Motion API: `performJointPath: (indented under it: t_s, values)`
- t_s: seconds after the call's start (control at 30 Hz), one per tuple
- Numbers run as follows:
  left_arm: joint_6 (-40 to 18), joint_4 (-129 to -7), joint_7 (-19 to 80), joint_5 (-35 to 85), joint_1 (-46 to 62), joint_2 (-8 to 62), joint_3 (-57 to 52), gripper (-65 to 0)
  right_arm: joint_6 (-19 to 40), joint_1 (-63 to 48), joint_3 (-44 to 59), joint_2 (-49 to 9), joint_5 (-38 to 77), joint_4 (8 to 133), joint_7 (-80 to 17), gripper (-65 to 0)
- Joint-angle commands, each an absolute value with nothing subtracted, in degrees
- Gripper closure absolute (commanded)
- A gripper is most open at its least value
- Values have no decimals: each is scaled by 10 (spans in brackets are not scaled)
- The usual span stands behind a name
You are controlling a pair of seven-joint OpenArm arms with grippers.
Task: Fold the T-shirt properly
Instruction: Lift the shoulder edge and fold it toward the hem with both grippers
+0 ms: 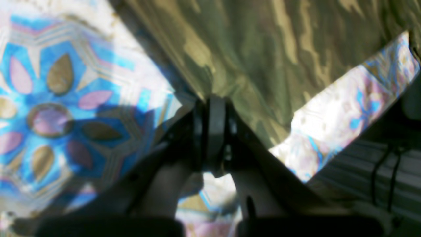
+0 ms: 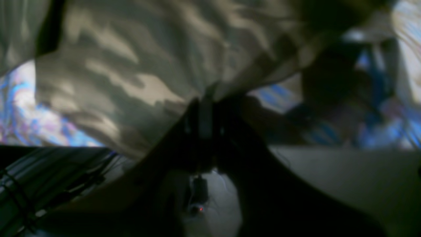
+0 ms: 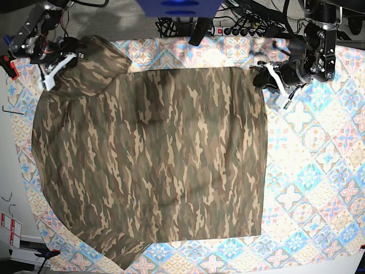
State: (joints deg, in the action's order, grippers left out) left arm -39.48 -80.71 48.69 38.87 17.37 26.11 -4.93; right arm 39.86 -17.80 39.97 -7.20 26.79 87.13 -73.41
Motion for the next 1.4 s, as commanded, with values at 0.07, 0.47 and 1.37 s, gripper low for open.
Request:
performJointPath:
  t_s: [0.07, 0.47, 1.37]
  values:
    - [-400, -849, 482, 398, 187, 273, -72, 0, 400, -178, 415, -80, 272, 881, -732, -11]
    - [-400, -855, 516, 399, 190, 275, -131, 0, 400, -177, 415, -81, 271, 951, -713, -11]
    - [-400, -835, 701, 393, 1, 246, -153, 0, 400, -43, 411, -103, 154, 977, -714, -11]
